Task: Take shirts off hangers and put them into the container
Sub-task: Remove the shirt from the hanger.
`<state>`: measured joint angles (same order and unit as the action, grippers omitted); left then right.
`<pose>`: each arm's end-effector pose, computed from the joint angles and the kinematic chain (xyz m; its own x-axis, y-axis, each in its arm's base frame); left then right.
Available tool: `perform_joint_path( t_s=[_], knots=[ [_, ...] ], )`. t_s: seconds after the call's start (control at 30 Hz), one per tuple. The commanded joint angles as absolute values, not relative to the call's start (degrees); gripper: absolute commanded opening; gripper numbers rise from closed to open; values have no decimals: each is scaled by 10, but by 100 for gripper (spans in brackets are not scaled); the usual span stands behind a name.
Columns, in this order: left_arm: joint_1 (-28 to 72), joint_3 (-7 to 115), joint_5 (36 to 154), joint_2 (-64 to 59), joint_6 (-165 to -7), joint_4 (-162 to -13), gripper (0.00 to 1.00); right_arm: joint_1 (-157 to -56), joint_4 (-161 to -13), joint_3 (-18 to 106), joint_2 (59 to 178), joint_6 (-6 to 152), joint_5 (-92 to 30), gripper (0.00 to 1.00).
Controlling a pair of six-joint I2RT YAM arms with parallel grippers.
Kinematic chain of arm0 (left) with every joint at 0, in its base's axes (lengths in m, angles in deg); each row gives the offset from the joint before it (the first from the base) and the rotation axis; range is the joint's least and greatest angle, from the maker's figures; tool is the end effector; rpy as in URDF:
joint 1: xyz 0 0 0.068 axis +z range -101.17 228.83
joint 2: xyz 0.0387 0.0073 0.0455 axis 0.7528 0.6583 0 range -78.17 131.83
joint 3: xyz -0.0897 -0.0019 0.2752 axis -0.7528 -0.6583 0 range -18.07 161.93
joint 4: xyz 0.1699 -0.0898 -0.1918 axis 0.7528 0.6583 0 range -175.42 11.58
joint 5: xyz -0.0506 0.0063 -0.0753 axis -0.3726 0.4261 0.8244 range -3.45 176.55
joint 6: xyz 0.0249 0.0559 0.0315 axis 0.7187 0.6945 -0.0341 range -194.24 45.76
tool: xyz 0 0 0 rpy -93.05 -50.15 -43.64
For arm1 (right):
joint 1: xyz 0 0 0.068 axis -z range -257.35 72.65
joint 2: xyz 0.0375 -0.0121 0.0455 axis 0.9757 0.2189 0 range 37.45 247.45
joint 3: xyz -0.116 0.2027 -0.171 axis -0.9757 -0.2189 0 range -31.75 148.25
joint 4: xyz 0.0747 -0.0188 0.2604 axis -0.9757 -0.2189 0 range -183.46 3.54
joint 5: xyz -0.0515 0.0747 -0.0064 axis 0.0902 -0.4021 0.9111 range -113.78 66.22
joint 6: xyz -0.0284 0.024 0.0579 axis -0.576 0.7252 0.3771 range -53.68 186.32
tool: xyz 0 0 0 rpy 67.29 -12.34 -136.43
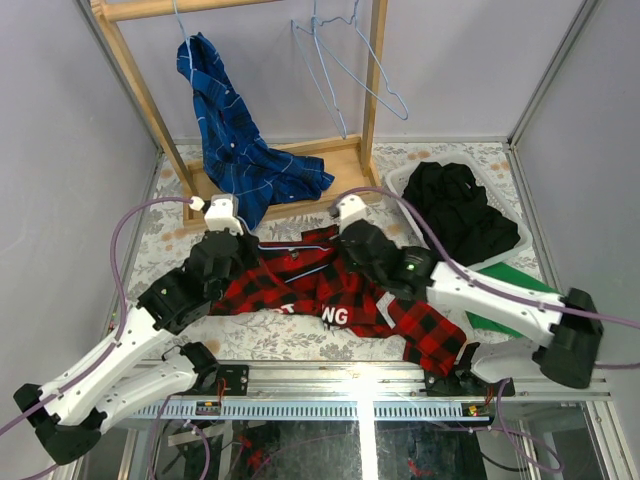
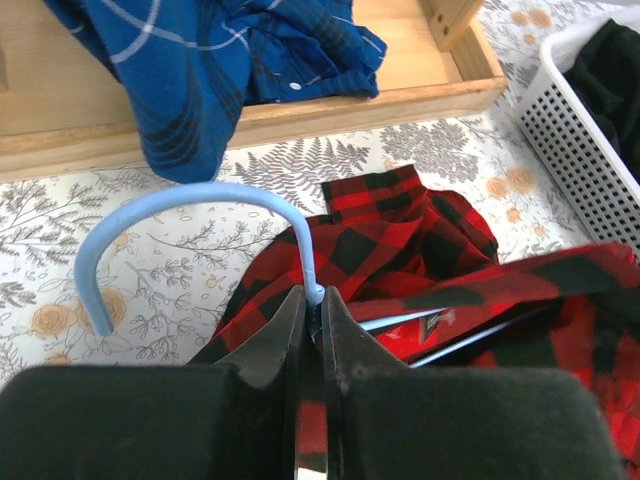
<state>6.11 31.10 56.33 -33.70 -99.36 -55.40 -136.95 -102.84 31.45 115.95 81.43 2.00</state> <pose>0.1510 -0.1013 0.3390 -0.3916 -0.1378 -0.9098 0.0948 0.9774 -0.1889 0.1889 0.2741 0.3142 -0.4102 -0.2353 -0.8811 -0.4996 0.8662 0.0013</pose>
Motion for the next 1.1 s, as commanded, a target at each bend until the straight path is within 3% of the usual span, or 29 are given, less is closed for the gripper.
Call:
perform_joint_path(
  t_s=[0.0, 0.27, 0.43, 0.83, 0.9, 0.97, 1.07],
  knots=[
    [62, 298, 586, -353, -912, -576, 0, -1316, -969, 260, 1071, 840, 57, 10],
    [62, 277, 652, -376, -878, -614, 0, -1255, -1074, 266, 1117, 799, 96, 13],
    [62, 273, 646, -384, -874, -619, 0, -1234, -1044, 242, 1099, 798, 70, 23],
    [62, 265, 642, -404, -888, -635, 0, -1202, -1000, 226, 1076, 799, -100, 35],
    [61, 266, 638, -404, -891, -634, 0, -1202, -979, 208, 1050, 788, -120, 41],
    [62, 266, 634, -405, -897, -636, 0, -1202, -957, 180, 1016, 769, -146, 56],
    [62, 268, 656, -414, -905, -652, 0, -1202, -937, 150, 977, 756, -142, 69]
  ],
)
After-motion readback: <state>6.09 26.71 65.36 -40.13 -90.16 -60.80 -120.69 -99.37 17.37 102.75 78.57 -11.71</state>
